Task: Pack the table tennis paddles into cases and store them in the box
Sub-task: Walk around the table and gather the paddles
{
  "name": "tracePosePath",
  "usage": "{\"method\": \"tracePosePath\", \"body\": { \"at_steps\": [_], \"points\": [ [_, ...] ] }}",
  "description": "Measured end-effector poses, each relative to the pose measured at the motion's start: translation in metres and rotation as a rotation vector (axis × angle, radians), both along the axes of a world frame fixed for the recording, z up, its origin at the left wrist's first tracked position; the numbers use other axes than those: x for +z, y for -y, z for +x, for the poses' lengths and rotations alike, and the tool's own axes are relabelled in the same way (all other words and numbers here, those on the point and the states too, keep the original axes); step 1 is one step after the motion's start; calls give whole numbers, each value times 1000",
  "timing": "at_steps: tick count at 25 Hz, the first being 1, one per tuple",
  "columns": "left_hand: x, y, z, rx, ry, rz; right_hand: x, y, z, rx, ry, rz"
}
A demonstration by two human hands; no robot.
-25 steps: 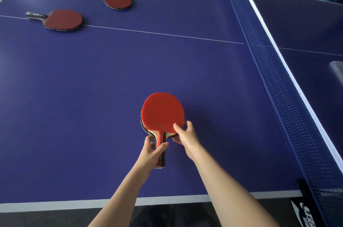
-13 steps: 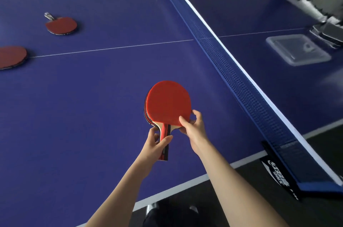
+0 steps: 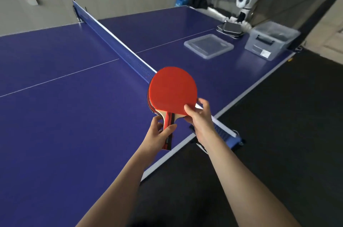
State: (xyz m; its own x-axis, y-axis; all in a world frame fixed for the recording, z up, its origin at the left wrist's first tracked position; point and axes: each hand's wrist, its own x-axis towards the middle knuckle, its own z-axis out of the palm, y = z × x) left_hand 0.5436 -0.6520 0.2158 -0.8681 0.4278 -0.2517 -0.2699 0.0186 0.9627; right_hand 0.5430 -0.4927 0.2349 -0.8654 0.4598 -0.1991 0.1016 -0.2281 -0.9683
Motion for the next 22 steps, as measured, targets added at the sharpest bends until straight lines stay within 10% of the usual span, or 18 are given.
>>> {"method": "tracePosePath", "body": {
  "at_steps": [12, 22],
  "points": [
    [37, -270, 107, -309, -50, 45, 40, -261, 161, -311, -48, 1],
    [11, -423, 58, -382, -4, 12, 12, -412, 122, -385, 15, 3]
  ]
}}
